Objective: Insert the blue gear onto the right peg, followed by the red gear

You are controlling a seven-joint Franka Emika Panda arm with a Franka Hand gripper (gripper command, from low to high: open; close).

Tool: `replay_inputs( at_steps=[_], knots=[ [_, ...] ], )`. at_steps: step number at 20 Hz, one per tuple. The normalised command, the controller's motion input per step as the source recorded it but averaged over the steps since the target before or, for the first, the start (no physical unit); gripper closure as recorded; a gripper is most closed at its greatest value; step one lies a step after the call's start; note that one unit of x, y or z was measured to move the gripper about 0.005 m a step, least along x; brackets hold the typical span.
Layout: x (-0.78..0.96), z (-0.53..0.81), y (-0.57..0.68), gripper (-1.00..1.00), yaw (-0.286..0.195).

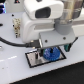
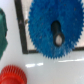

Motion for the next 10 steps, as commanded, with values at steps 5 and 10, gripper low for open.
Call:
replay_inputs(
  at_steps=[5, 10],
  knots=[
    [-0.46, 0.22, 0.29, -1.0, 0.0],
    [-0.49, 0.07, 0.35, -1.0, 0.0]
  ],
)
